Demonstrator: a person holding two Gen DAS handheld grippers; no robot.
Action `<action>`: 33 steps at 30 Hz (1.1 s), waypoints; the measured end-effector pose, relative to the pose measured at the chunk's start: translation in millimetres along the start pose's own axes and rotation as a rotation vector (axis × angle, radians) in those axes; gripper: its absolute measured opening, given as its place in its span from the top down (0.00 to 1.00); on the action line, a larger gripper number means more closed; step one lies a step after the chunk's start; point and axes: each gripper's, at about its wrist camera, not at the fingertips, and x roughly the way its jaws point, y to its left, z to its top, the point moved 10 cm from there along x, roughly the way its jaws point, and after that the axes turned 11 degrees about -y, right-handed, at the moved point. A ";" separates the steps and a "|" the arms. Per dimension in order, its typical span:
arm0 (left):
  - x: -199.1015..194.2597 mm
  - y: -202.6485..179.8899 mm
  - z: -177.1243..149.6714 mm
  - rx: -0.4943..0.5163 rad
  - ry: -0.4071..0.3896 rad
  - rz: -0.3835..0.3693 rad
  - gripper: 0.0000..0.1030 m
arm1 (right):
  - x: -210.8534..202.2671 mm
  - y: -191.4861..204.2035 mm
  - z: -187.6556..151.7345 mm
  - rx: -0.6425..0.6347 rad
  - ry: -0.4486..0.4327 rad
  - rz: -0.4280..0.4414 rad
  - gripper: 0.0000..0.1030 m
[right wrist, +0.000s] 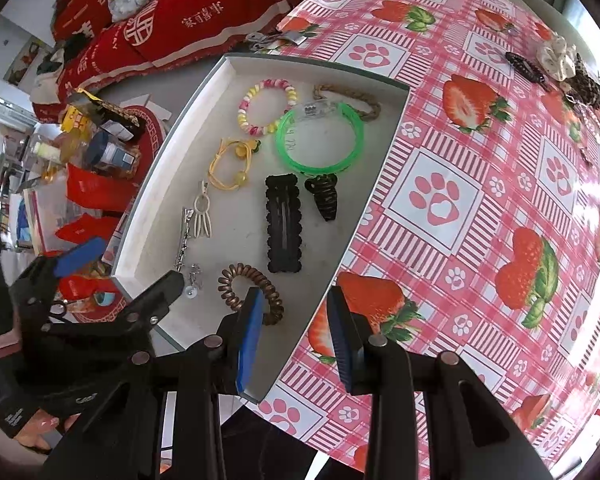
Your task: Organize jewelry
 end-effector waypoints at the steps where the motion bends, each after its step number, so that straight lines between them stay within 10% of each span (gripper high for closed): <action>1: -0.9 0.1 -0.2 -0.001 0.005 0.000 0.00 | -0.8 -0.1 0.3 0.003 0.000 0.000 0.65; 6: -10.6 -0.5 1.4 0.002 0.009 0.007 0.00 | -6.0 -0.7 2.1 0.012 -0.001 -0.005 0.64; 16: -43.4 1.6 9.9 -0.007 0.004 0.042 0.00 | -33.6 3.0 12.3 0.031 -0.038 -0.011 0.22; 30: -95.0 5.8 22.8 -0.019 -0.058 0.054 0.00 | -84.2 11.1 23.7 -0.066 -0.141 -0.122 0.20; 33: -105.4 9.2 27.0 -0.019 -0.076 0.064 0.00 | -95.6 15.8 27.6 -0.075 -0.168 -0.126 0.00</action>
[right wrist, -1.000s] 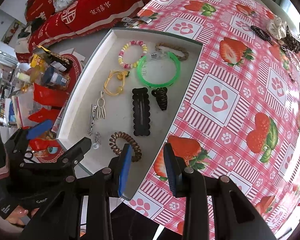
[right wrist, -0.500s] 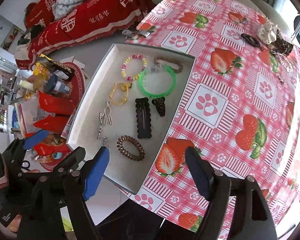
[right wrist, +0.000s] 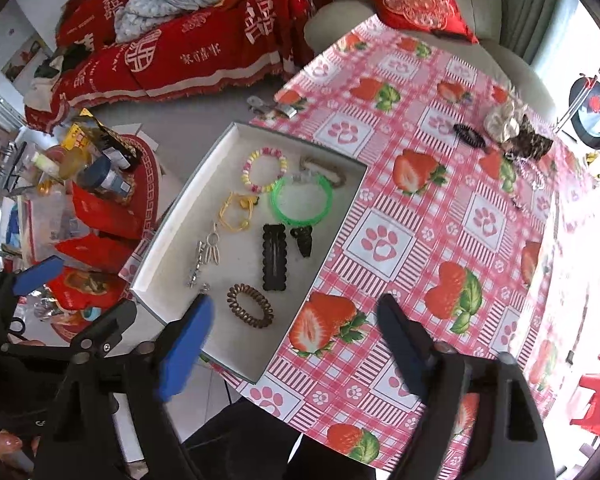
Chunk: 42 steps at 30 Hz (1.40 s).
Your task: Organize jewelry
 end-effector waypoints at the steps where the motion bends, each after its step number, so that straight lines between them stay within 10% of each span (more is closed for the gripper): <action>1: -3.0 0.8 1.4 0.001 -0.006 0.003 0.00 | -3.5 0.8 2.6 0.003 -0.016 0.002 0.00; 42: -40.4 11.1 16.8 -0.008 -0.033 0.018 0.00 | -38.0 22.9 25.0 -0.033 -0.053 -0.017 0.00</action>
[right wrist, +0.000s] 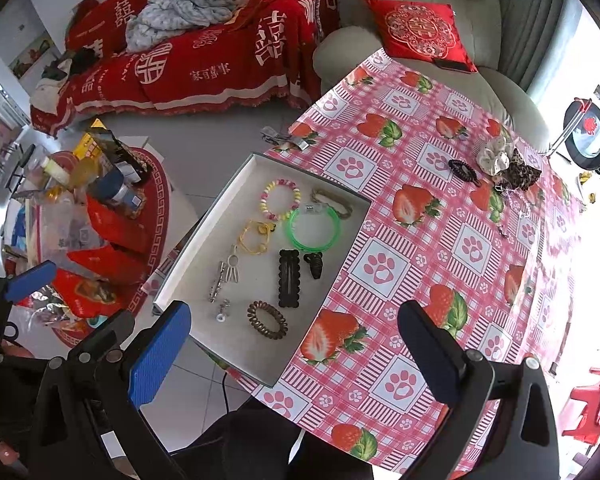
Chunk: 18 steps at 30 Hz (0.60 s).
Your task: Organize jewelry
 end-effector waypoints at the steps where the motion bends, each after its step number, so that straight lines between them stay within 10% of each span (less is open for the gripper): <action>1: 0.0 -0.1 -0.1 0.000 0.001 -0.001 0.00 | 0.0 -0.2 -0.1 0.000 0.000 -0.001 0.00; 18: -1.4 -1.5 -1.0 -0.002 0.000 0.002 0.00 | -0.2 0.8 0.0 0.001 -0.001 -0.003 0.00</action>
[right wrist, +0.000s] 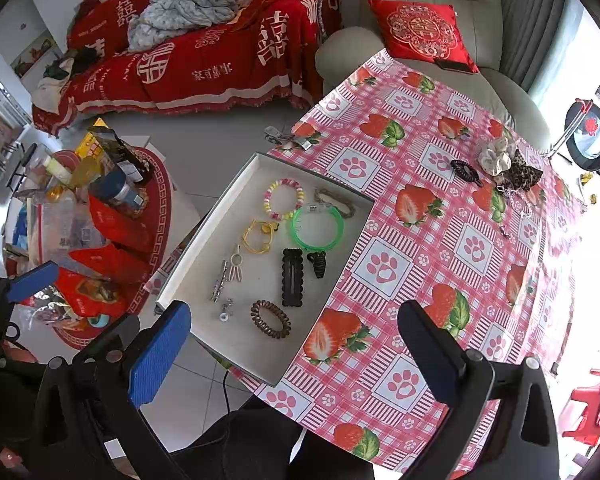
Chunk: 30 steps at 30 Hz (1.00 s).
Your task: Organize jewelry
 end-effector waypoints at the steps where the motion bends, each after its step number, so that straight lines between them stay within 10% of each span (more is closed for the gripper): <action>1: -0.1 0.0 0.0 0.000 0.000 0.000 0.00 | 0.1 -0.1 -0.2 0.000 0.000 0.000 0.00; 30: -0.3 0.5 -0.7 0.003 -0.002 0.001 0.00 | 0.6 2.4 -0.8 0.001 0.003 0.002 0.00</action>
